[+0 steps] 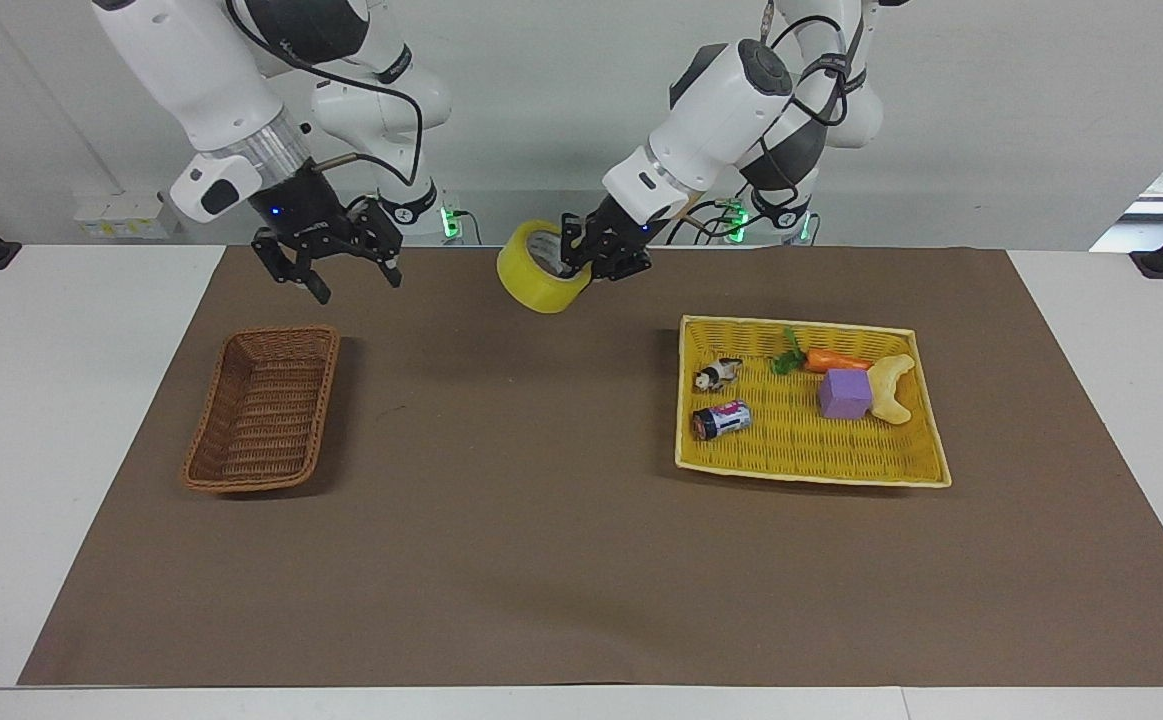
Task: Move tape to another basket
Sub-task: 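Carry the tape with the left gripper while the right gripper approaches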
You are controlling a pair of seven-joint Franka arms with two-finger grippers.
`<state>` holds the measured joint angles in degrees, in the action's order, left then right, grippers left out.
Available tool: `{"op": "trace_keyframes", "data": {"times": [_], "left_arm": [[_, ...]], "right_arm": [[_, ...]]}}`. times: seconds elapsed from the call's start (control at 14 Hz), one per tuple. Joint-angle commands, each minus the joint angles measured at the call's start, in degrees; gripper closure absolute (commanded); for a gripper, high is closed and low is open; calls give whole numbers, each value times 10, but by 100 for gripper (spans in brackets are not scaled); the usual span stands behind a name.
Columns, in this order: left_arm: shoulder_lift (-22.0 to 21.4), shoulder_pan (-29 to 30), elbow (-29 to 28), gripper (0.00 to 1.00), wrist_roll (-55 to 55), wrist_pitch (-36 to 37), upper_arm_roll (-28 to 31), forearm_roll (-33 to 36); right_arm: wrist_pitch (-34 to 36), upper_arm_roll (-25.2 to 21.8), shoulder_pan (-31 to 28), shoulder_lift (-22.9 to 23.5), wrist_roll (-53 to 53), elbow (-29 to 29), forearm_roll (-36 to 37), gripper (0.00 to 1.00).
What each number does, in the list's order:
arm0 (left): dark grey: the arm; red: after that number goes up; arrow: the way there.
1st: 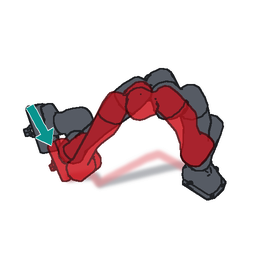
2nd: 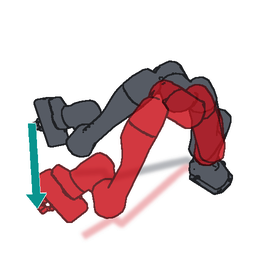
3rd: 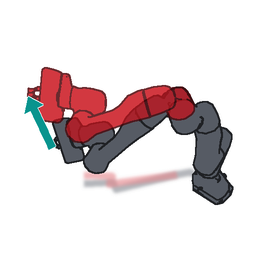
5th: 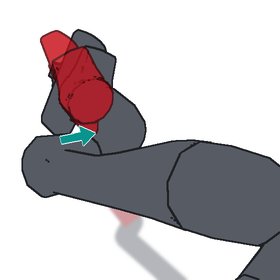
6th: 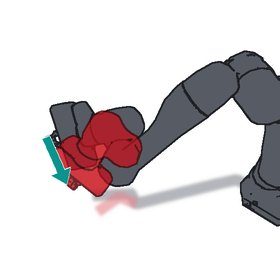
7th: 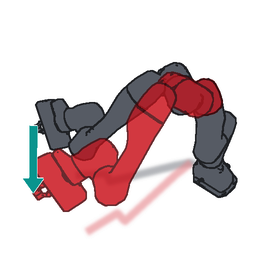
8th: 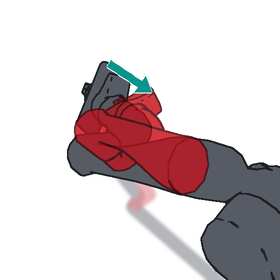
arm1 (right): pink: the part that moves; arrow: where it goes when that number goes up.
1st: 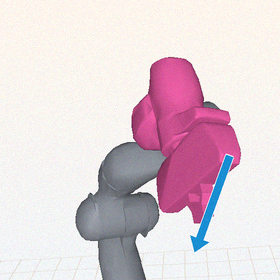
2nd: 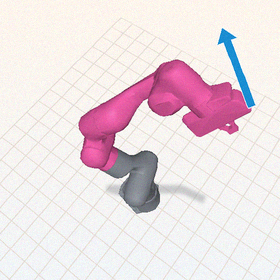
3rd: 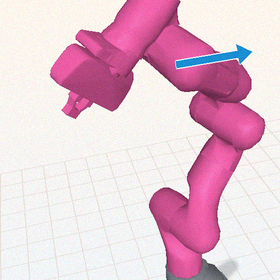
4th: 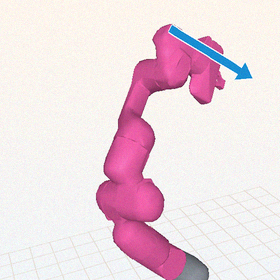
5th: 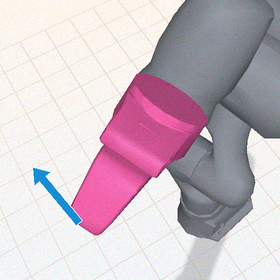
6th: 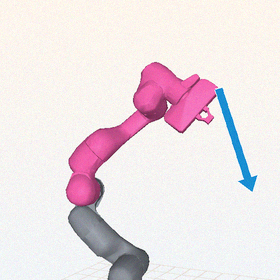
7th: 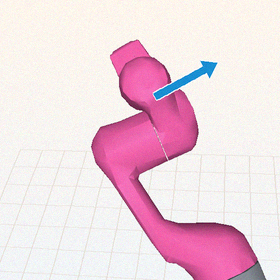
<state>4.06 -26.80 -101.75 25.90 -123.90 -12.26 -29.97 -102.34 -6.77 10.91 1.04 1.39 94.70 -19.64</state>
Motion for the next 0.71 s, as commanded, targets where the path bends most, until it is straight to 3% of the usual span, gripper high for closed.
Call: {"op": "trace_keyframes", "data": {"times": [0.0,0.29,0.64], "left_arm": [[-16,-13,-8,100,9,6,9,-12],[-18,-13,-12,100,11,9,9,-12],[-6,-16,-13,100,12,-13,9,-13]], "right_arm": [[-17,-1,13,27,12,0,-75,0],[-9,-1,8,37,58,0,-182,0],[1,-1,17,32,111,5,-205,0]]}}
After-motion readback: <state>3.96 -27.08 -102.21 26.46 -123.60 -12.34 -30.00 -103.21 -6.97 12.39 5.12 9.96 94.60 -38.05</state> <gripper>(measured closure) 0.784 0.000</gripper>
